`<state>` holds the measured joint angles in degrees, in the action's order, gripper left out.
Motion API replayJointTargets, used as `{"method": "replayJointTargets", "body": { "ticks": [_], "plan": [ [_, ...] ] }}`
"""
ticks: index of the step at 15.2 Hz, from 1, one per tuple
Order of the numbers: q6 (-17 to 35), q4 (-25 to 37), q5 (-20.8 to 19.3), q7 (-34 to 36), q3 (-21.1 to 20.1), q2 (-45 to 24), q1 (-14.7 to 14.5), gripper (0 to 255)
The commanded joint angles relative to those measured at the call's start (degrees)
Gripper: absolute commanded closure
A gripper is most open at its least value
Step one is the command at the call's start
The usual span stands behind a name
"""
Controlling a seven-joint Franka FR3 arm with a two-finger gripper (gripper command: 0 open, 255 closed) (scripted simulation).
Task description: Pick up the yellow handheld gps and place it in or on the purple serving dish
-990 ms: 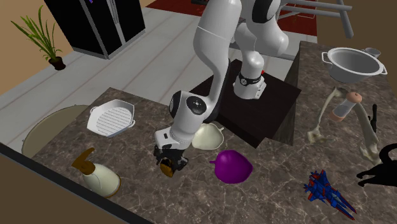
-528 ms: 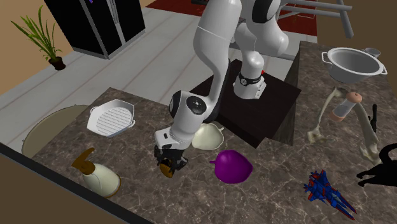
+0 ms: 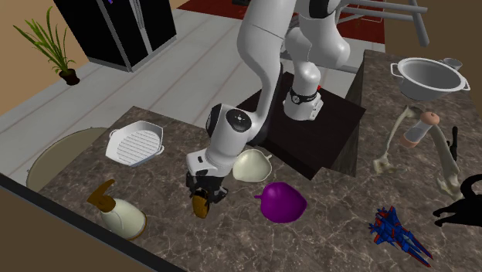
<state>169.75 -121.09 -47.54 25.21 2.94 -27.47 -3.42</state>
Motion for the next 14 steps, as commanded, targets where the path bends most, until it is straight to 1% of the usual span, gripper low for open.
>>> {"method": "replayJointTargets", "body": {
  "ticks": [1,14],
  "plan": [
    [-1.2,-0.2,1.4,-1.7,-1.4,1.3,1.1,255],
    [-8.0,-2.0,10.5,-11.4,-8.2,9.7,6.1,255]
  ]
}}
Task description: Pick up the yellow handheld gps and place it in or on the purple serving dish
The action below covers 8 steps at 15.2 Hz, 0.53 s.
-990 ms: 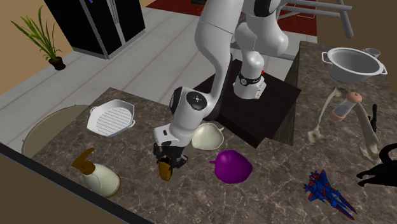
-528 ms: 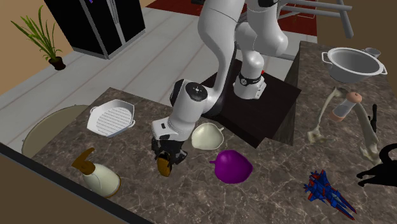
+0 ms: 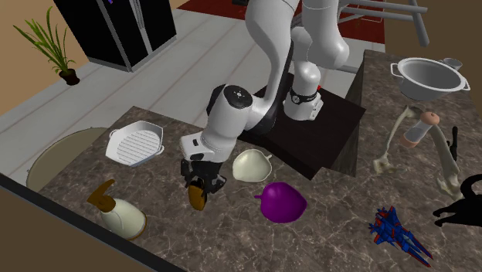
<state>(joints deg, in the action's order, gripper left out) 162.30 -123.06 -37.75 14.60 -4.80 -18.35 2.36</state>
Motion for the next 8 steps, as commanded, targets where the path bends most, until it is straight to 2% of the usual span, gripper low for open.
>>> {"method": "replayJointTargets", "body": {
  "ticks": [1,4,8],
  "plan": [
    [-1.1,-0.1,1.5,-1.5,-0.9,1.2,0.6,255],
    [-2.4,-0.1,3.3,-3.2,-1.8,2.6,1.3,255],
    [-3.2,-6.3,1.1,2.6,-2.3,8.4,-1.9,255]
  ]
}}
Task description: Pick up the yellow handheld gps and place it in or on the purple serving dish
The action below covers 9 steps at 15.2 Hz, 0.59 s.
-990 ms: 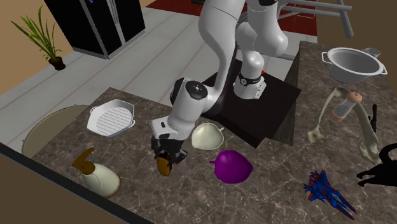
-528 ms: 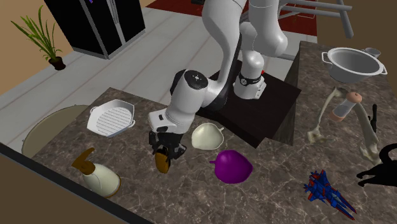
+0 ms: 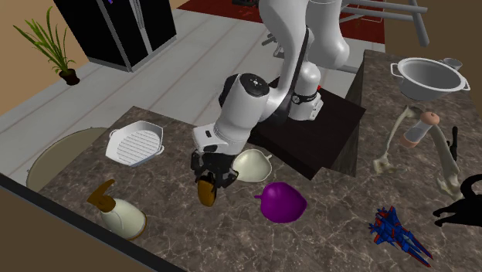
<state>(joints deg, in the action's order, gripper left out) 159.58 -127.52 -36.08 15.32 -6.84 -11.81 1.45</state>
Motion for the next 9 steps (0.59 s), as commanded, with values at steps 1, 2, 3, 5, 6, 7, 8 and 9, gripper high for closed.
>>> {"method": "replayJointTargets", "body": {
  "ticks": [1,2,3,5,6,7,8,9],
  "plan": [
    [-0.8,-3.3,-1.0,3.3,-0.6,3.3,-1.8,255],
    [-1.1,-4.6,-1.3,4.6,-1.0,4.7,-2.4,255],
    [-1.6,-5.9,-1.6,5.9,-1.4,6.0,-3.1,255],
    [-2.5,-8.4,-1.8,8.4,-2.5,8.7,-4.4,255],
    [-3.1,-9.5,-1.7,9.5,-3.1,10.0,-5.1,255],
    [-3.7,-10.6,-1.6,10.6,-3.8,11.3,-5.7,255],
    [-4.3,-11.6,-1.4,11.7,-4.5,12.6,-6.4,255],
    [-4.9,-12.6,-1.1,12.7,-5.2,13.9,-7.1,255]
  ]
}}
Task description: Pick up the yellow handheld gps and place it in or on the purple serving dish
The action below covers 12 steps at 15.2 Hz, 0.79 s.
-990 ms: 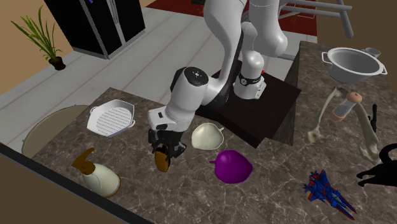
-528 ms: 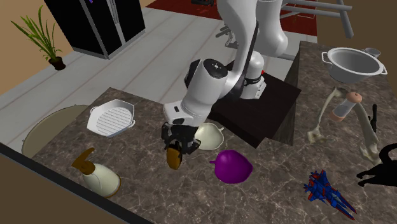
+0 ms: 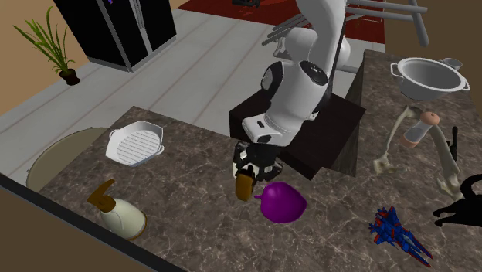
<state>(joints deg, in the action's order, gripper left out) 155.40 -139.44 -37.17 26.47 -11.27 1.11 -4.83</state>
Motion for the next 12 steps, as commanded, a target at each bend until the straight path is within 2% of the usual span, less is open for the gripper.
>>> {"method": "replayJointTargets", "body": {
  "ticks": [1,9,12],
  "plan": [
    [-1.4,-1.6,0.4,2.5,-1.5,2.2,-1.5,255],
    [-8.3,-6.4,5.9,9.5,-8.2,10.8,-8.2,255],
    [-6.4,-6.9,3.0,12.3,-8.8,8.8,-7.3,255]
  ]
}}
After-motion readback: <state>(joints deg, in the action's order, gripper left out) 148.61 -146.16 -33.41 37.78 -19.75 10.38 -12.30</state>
